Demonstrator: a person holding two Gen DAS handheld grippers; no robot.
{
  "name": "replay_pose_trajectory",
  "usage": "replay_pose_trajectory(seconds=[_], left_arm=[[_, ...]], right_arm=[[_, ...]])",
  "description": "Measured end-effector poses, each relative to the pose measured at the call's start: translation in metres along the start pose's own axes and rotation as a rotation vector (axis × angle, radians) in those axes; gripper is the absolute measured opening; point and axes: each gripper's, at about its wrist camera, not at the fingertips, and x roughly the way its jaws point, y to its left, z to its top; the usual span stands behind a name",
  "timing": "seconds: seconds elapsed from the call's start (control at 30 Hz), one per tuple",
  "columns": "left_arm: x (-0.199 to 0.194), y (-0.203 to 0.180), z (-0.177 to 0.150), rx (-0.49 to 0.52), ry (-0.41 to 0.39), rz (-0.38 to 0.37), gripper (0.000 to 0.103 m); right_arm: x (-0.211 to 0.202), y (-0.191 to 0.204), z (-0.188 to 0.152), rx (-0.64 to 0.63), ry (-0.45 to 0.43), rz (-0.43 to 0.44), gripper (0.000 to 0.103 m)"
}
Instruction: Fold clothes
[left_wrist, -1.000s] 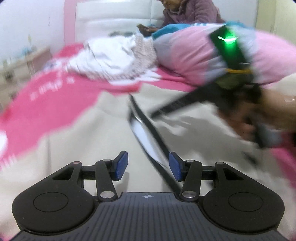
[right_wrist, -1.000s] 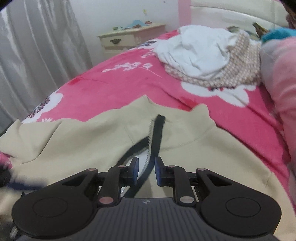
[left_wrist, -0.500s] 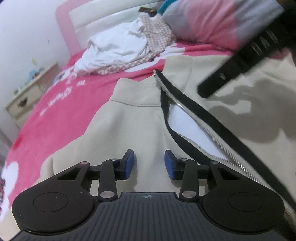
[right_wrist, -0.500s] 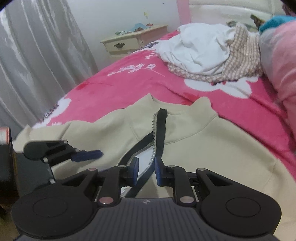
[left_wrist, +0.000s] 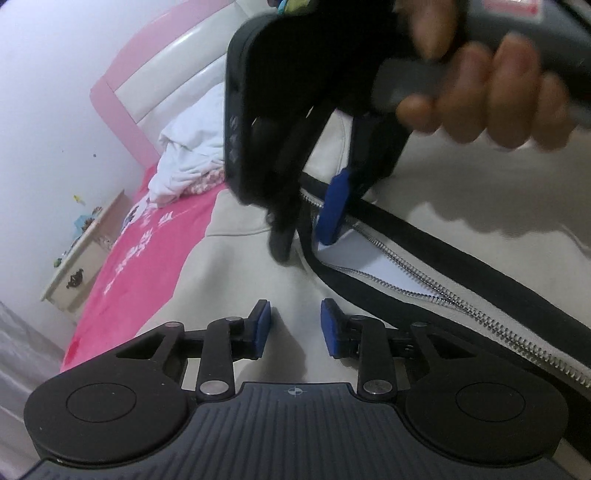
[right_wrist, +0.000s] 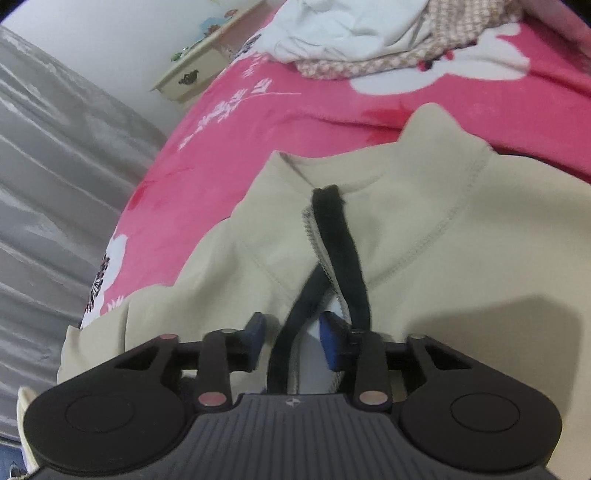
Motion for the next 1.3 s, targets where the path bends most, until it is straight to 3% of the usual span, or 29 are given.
replay_pose_trajectory(seconds=[0.1, 0.4, 0.53, 0.7, 0.73, 0.83, 0.97, 1.1, 1.3], left_arm=[[-0.001, 0.002, 0.0, -0.012, -0.002, -0.008, 0.029], [-0.002, 0.01, -0.001, -0.062, -0.009, -0.044, 0.029], [-0.002, 0.012, -0.002, -0.079, -0.011, -0.055, 0.029], [-0.001, 0.014, -0.003, -0.1, -0.014, -0.067, 0.029], [-0.001, 0.015, -0.004, -0.106, -0.015, -0.071, 0.029], [0.0, 0.018, -0.004, -0.127, -0.018, -0.085, 0.03], [0.002, 0.022, -0.005, -0.154, -0.019, -0.1, 0.031], [0.003, 0.027, -0.006, -0.18, -0.02, -0.112, 0.032], [0.003, 0.028, -0.007, -0.193, -0.02, -0.114, 0.033]], right_arm=[[0.005, -0.001, 0.001, 0.022, -0.034, 0.036, 0.05], [0.0, -0.018, -0.005, 0.121, -0.073, 0.087, 0.05], [0.009, -0.03, 0.002, 0.246, -0.107, 0.154, 0.056], [0.014, -0.024, 0.003, 0.255, -0.146, 0.237, 0.092], [0.015, -0.018, 0.003, 0.223, -0.142, 0.232, 0.093], [0.015, -0.006, 0.005, 0.123, -0.079, 0.216, 0.094], [0.011, -0.014, 0.003, 0.12, -0.014, 0.278, 0.09], [0.007, -0.028, 0.001, 0.171, 0.017, 0.362, 0.081], [-0.003, -0.062, -0.009, 0.33, -0.023, 0.516, 0.069]])
